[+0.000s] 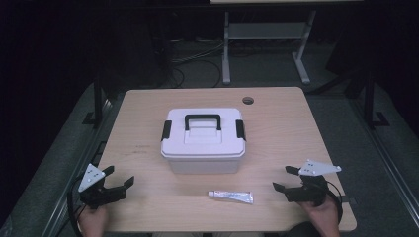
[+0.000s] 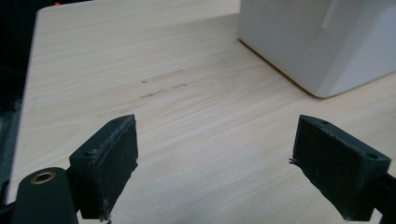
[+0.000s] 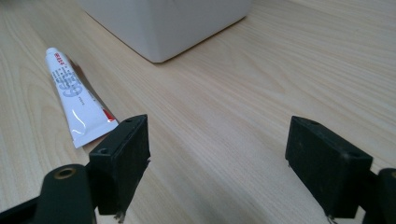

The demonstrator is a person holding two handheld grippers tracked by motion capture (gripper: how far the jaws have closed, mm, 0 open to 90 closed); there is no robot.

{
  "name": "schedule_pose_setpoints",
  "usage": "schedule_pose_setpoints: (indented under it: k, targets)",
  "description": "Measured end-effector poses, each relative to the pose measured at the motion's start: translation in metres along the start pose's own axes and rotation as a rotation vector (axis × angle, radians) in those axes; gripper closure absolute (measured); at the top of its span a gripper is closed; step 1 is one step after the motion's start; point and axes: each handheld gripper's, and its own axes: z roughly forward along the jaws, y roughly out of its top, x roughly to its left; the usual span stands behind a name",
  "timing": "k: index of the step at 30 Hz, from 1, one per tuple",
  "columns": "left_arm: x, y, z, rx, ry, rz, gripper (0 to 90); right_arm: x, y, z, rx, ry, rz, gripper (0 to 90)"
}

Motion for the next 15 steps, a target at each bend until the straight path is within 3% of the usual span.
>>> schedule_pose_setpoints:
  k: [2,5,7,15]
  targets:
    - [0.000,0.000,0.002,0.002,-0.020,0.014,13.4,0.000,0.000,0.001,0.001,0.005,0.001,21.2]
    - [0.000,-0.001,0.003,0.009,-0.028,0.003,13.4,0.001,0.001,0.001,0.006,0.008,0.002,21.2]
    - [0.000,-0.001,0.003,0.014,-0.024,0.017,13.4,0.001,0.002,0.000,0.019,0.019,0.010,20.9]
    - [0.001,-0.003,0.001,0.013,-0.030,0.026,13.4,-0.007,0.022,-0.007,0.098,0.035,-0.010,17.5]
